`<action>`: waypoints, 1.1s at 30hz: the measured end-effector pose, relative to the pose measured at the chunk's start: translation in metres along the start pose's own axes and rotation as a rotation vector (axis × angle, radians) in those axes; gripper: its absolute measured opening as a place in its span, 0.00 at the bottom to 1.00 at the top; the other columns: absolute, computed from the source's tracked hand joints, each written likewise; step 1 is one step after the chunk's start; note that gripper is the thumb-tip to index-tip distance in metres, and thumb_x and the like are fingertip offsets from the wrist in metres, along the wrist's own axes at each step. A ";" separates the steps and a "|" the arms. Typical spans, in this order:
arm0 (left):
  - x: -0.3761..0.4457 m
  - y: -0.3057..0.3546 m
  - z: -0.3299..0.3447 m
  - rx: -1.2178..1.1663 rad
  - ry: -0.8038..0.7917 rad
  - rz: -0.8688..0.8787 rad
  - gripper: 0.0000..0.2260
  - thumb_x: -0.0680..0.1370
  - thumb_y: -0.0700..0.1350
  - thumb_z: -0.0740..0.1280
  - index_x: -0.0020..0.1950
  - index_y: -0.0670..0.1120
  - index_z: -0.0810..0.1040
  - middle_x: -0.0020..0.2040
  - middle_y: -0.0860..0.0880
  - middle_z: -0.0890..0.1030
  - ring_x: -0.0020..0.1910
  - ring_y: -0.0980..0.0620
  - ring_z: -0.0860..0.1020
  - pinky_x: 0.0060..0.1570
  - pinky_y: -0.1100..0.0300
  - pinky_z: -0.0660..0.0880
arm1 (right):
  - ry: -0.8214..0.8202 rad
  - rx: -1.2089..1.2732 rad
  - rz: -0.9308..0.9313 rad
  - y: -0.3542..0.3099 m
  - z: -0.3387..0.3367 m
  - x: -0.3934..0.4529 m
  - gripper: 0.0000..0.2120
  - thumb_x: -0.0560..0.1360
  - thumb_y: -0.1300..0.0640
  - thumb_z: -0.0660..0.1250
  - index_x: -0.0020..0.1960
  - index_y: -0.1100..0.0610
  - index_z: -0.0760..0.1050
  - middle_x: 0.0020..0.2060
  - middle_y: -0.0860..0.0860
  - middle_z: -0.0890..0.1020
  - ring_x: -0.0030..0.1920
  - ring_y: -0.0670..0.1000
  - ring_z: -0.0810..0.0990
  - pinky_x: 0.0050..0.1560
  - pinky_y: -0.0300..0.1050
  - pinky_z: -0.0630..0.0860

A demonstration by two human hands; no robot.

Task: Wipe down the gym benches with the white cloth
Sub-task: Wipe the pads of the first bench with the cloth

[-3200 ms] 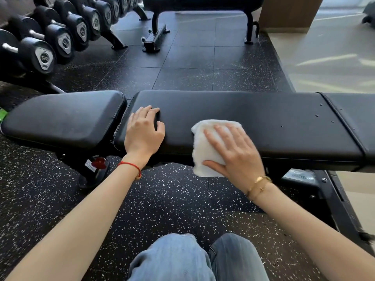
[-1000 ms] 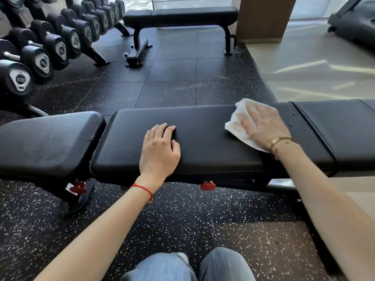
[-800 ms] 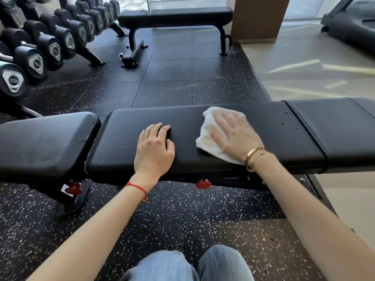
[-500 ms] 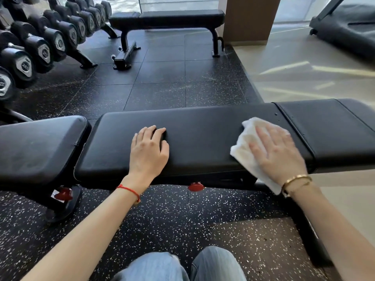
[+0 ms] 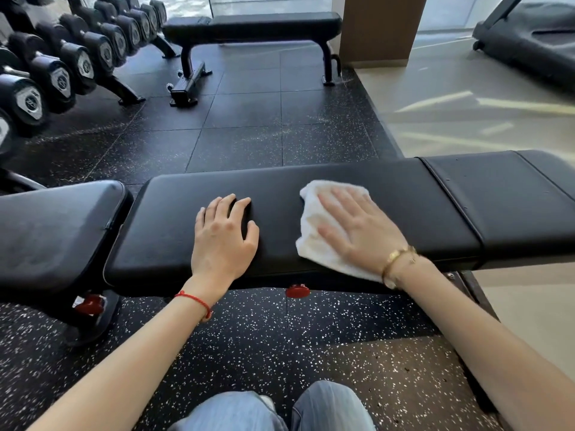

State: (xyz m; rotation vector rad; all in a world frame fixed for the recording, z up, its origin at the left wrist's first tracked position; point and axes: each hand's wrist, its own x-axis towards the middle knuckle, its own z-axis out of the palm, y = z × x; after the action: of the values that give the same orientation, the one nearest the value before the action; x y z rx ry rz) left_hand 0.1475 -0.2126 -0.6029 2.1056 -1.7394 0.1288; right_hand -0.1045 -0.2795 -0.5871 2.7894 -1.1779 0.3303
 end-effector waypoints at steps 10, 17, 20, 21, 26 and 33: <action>0.001 0.000 -0.002 -0.023 0.002 -0.006 0.24 0.77 0.55 0.53 0.71 0.50 0.72 0.71 0.47 0.72 0.72 0.47 0.66 0.74 0.46 0.58 | -0.035 -0.195 0.009 0.031 -0.005 -0.007 0.24 0.80 0.51 0.58 0.73 0.58 0.60 0.71 0.64 0.69 0.70 0.67 0.67 0.69 0.66 0.60; 0.000 0.005 -0.001 -0.024 -0.029 -0.025 0.24 0.78 0.53 0.55 0.73 0.49 0.69 0.73 0.45 0.69 0.74 0.44 0.63 0.75 0.45 0.55 | 0.032 -0.092 0.013 -0.024 -0.001 -0.061 0.38 0.77 0.30 0.53 0.79 0.51 0.57 0.74 0.55 0.66 0.73 0.61 0.65 0.74 0.59 0.60; 0.001 0.004 -0.001 -0.040 -0.024 -0.030 0.23 0.79 0.52 0.55 0.73 0.48 0.70 0.73 0.44 0.70 0.74 0.44 0.64 0.75 0.45 0.55 | 0.043 -0.111 -0.032 -0.057 0.010 -0.031 0.37 0.76 0.30 0.53 0.77 0.51 0.60 0.72 0.55 0.69 0.70 0.62 0.69 0.73 0.59 0.62; 0.001 0.003 -0.001 -0.048 -0.028 -0.029 0.22 0.80 0.51 0.57 0.73 0.48 0.70 0.74 0.44 0.69 0.74 0.44 0.63 0.76 0.45 0.55 | 0.047 -0.115 -0.037 -0.065 0.013 -0.026 0.36 0.76 0.30 0.53 0.77 0.51 0.61 0.72 0.55 0.70 0.70 0.62 0.69 0.73 0.58 0.62; -0.002 -0.003 -0.001 -0.058 -0.029 0.000 0.22 0.81 0.51 0.57 0.75 0.49 0.68 0.76 0.45 0.67 0.76 0.45 0.61 0.77 0.48 0.53 | 0.121 -0.091 0.054 -0.029 0.011 -0.062 0.35 0.76 0.30 0.56 0.76 0.51 0.65 0.71 0.54 0.71 0.71 0.60 0.69 0.73 0.57 0.64; -0.001 0.004 -0.001 -0.044 -0.024 -0.023 0.22 0.81 0.50 0.58 0.75 0.48 0.68 0.75 0.44 0.67 0.76 0.44 0.61 0.77 0.46 0.52 | 0.038 -0.094 0.109 -0.023 0.003 -0.054 0.41 0.73 0.27 0.53 0.77 0.52 0.61 0.72 0.55 0.69 0.71 0.62 0.67 0.73 0.59 0.62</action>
State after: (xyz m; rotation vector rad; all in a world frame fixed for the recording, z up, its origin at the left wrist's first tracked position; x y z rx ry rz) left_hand 0.1436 -0.2123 -0.6015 2.1032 -1.7152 0.0577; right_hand -0.1243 -0.2258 -0.6024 2.6339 -1.3036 0.3266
